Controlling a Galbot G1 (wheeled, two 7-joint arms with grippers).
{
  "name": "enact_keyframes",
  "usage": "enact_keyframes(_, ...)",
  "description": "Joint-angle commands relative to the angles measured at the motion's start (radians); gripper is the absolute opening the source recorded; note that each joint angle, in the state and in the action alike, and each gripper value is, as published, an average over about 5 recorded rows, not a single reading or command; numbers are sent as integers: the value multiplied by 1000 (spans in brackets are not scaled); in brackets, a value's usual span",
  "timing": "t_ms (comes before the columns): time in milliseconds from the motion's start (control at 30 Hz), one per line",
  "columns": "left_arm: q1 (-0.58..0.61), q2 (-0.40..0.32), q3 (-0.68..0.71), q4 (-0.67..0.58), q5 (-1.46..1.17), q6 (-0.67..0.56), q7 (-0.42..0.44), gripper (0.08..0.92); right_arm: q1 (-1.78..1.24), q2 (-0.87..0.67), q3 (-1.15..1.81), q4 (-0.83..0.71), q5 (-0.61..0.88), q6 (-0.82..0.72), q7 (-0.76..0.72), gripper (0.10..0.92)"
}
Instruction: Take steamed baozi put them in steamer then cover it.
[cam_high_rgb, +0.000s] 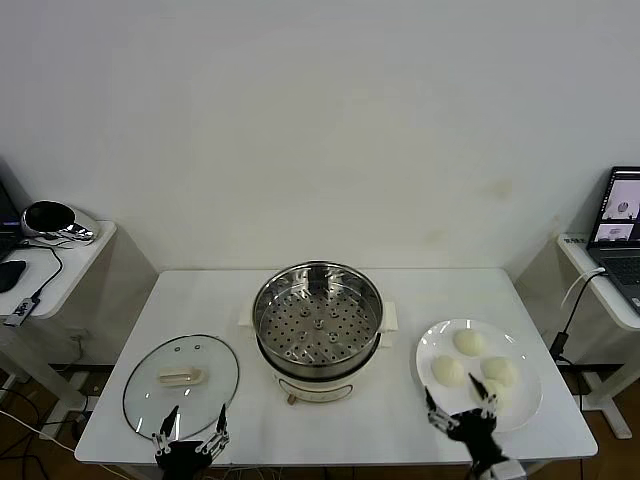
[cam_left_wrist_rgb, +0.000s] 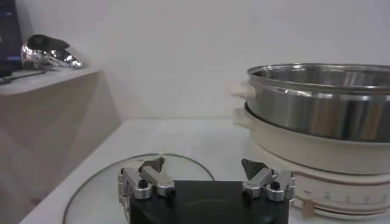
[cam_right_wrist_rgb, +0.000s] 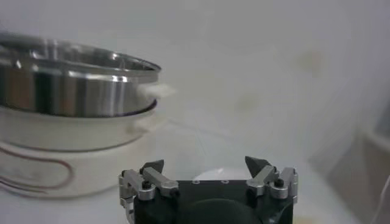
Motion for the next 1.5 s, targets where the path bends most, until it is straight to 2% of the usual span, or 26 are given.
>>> enact_keyframes(33,-11,5,-10,2,9,8,12,823,234,-314,48,-105,-268,-51,-210,823)
enact_keyframes(233,-23,5,-24,12,29,6,3,823,445,-544,-53,-238,-273,-42,-417,823)
enact_keyframes(433,-35,-5,-23,6,51,10,-10,823,756,-699,-335,-378,-144,-64,-638,823)
enact_keyframes(567,-37,-2,-27,-12,61,14,-15,823,1031,-722,-618,-498,-60,-59,-767,823)
enact_keyframes(867,-32,1,-53,-38,62,29,-25,823,1413,-672,-1064,-698,-39,-5,-979,823)
enact_keyframes(1167,-32,5,-78,-44,49,32,-27,823,1448,-606,-1170,-752,-9,-3,-989,823)
enact_keyframes(1500,-31,8,-94,-45,44,39,-24,823,1395,-503,-1173,-811,-40,-29,-972,823)
